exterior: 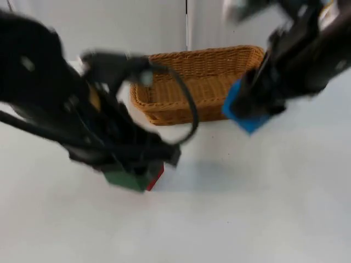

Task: Pick up one cube with each hand and place exactly two cubes into the same basket, leaving the remaining cube outside.

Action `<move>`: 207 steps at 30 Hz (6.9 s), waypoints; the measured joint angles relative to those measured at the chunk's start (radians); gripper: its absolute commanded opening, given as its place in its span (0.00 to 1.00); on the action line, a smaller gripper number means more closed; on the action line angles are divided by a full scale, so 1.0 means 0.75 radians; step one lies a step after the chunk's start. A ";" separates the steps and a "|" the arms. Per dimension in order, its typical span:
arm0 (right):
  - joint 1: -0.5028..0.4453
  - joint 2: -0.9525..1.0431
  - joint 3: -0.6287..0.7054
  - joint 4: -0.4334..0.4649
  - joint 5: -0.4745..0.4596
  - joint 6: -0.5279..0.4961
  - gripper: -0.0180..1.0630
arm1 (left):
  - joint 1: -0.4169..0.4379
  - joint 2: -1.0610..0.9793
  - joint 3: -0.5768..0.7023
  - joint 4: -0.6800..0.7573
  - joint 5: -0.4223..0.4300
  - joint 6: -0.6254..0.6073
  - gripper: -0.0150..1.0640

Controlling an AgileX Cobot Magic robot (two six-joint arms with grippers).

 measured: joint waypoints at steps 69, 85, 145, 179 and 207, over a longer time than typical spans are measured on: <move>-0.208 -0.178 -0.007 -0.033 -0.014 0.140 0.02 | 0.092 -0.068 -0.338 0.242 0.014 0.038 0.01; -0.261 0.278 -0.482 -0.068 0.140 0.140 0.02 | 0.219 0.222 -0.603 0.229 -0.019 0.058 0.01; -0.398 1.068 -1.050 -0.065 -0.090 0.152 0.23 | 0.368 1.081 -1.384 -0.262 0.052 0.392 0.01; -0.398 0.960 -1.050 -0.068 -0.112 0.152 0.59 | 0.368 1.016 -1.394 -0.278 0.116 0.403 0.81; -0.398 0.445 -1.051 -0.068 0.197 0.152 0.59 | 0.368 0.533 -1.394 -0.252 0.377 0.409 0.81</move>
